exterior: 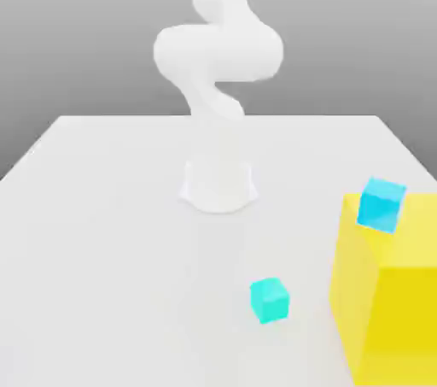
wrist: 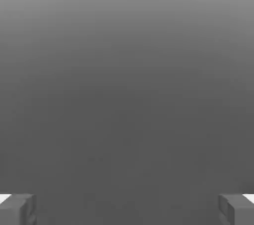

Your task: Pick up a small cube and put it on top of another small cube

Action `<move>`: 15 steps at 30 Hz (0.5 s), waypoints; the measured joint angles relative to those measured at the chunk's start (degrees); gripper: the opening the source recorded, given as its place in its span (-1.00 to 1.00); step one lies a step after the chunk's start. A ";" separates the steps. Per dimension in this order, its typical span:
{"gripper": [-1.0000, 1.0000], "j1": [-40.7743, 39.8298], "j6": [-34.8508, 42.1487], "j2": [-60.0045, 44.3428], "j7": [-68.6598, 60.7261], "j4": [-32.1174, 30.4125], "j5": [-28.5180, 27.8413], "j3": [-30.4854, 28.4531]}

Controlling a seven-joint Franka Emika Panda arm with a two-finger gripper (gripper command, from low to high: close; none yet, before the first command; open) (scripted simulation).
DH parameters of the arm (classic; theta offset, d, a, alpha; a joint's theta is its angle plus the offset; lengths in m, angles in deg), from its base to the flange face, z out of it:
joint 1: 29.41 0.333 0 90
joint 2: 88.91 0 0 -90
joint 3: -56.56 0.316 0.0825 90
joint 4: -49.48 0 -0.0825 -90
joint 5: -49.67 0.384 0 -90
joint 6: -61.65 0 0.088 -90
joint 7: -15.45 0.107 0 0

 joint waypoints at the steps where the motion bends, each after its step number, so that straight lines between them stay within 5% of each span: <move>1: 0.00 0.21 -0.42 -2.22 -1.80 0.37 -0.08 -1.15; 15: 0.00 1.34 -5.86 -31.14 -30.05 5.20 5.60 -16.83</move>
